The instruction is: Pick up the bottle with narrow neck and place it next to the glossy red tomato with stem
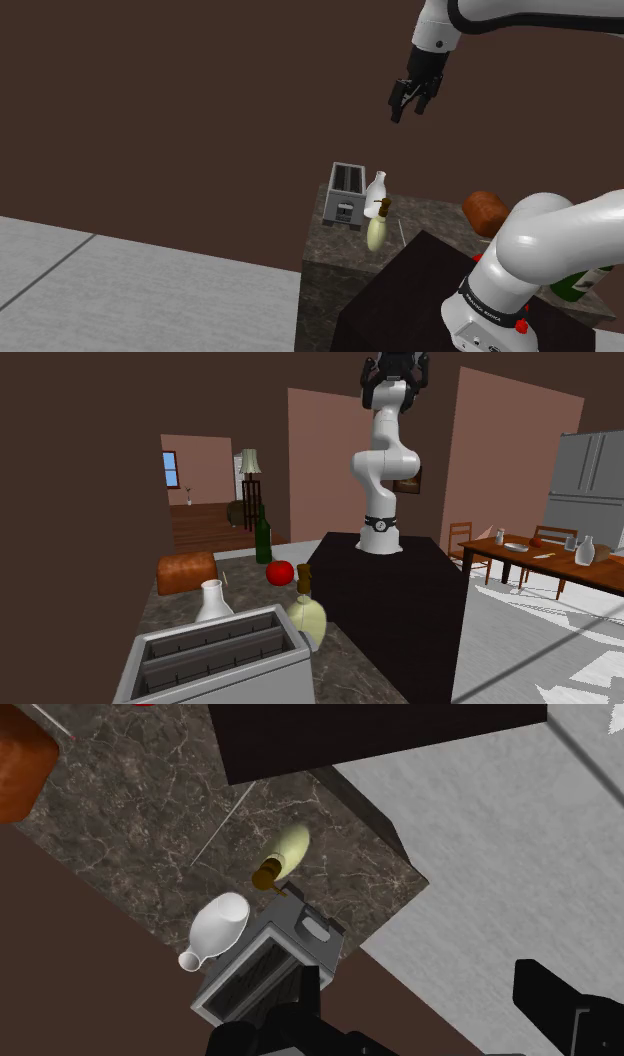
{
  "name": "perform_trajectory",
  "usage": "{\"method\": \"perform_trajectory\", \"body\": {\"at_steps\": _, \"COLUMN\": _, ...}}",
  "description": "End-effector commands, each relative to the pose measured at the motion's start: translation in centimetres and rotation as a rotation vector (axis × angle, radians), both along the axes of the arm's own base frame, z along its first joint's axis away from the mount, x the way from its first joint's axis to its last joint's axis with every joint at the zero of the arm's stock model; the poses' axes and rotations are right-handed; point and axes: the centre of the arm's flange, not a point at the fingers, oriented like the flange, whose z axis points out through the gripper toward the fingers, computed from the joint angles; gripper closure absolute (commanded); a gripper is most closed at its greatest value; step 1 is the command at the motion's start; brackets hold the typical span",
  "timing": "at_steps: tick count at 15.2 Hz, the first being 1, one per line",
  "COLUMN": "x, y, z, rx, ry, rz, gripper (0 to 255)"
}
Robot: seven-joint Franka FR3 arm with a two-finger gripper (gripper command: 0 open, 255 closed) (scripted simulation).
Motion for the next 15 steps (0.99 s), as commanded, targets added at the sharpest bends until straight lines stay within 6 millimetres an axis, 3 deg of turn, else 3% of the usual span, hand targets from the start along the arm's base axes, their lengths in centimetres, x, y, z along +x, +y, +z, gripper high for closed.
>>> {"method": "perform_trajectory", "body": {"at_steps": 1, "x": 0.0, "y": 0.0, "z": 0.0, "rx": 0.000, "ry": 0.000, "rz": 0.000, "gripper": 0}}
{"method": "perform_trajectory", "body": {"at_steps": 15, "x": 4.9, "y": -13.6, "z": -12.1, "rx": 0.034, "ry": 0.003, "rz": 0.075, "gripper": 0}}
